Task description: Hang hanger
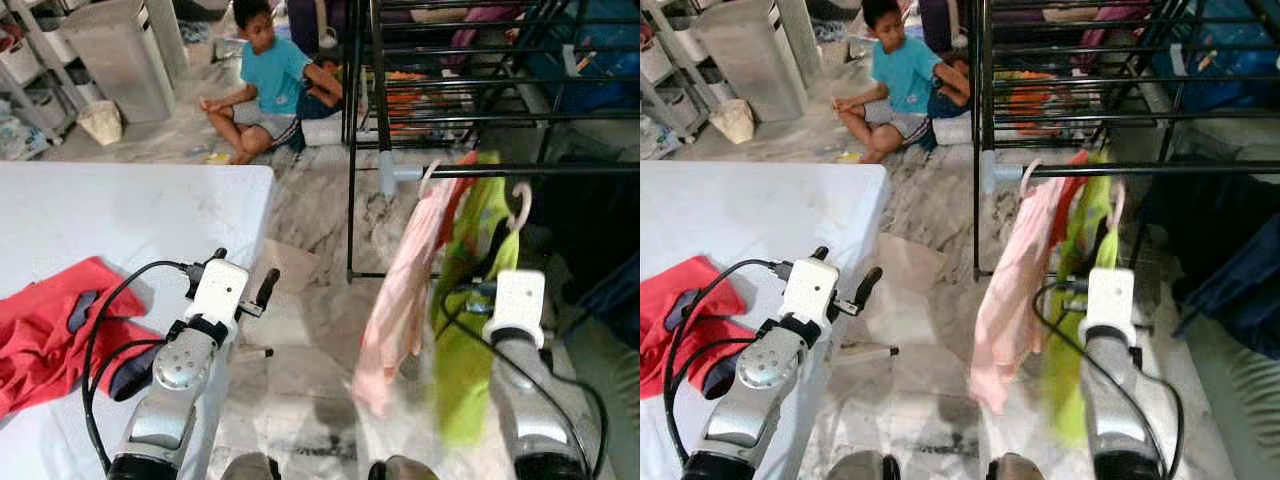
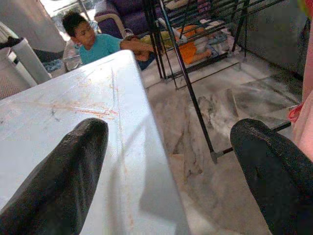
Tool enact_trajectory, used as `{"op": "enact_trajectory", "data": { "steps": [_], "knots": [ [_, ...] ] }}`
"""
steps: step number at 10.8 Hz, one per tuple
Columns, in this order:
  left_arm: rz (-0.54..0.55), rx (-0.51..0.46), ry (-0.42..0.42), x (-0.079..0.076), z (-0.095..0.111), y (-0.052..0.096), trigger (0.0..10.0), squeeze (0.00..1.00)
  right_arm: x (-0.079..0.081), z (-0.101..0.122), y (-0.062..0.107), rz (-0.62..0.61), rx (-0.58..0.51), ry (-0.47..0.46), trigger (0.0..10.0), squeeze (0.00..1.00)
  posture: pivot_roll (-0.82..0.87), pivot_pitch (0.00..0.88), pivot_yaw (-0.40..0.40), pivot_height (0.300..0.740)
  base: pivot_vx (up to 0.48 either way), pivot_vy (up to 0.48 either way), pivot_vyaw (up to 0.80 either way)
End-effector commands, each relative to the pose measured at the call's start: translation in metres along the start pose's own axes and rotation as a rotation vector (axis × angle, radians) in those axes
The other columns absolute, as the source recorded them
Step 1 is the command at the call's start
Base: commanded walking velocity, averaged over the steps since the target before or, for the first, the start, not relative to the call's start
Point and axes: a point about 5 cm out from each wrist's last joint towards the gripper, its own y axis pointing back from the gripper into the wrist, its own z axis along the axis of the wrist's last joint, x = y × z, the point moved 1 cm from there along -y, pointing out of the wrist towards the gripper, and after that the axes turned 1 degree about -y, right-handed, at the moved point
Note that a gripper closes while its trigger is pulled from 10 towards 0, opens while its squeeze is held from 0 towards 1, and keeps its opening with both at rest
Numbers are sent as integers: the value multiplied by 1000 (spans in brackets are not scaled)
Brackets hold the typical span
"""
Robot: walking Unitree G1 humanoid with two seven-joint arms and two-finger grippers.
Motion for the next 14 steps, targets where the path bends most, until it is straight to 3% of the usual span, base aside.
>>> {"op": "enact_trajectory", "data": {
  "steps": [1,4,9,14],
  "knots": [
    [14,-14,-12,4,3,-1,10000,0,0,20,-1,-14,-73,-9,10000,0,-12,0,54,740,0,0,0],
    [17,-25,-3,2,6,-5,10000,0,-14,28,-7,-60,-54,-6,10000,0,-11,0,42,740,0,0,0],
    [4,-20,0,-1,5,-4,10000,0,-6,25,-3,-58,5,-35,10000,0,-10,0,42,740,-48,0,0],
    [-2,-18,2,-3,5,-5,10000,0,-6,6,-3,-66,137,-88,10000,0,-10,0,40,740,-240,0,0]
  ]
}}
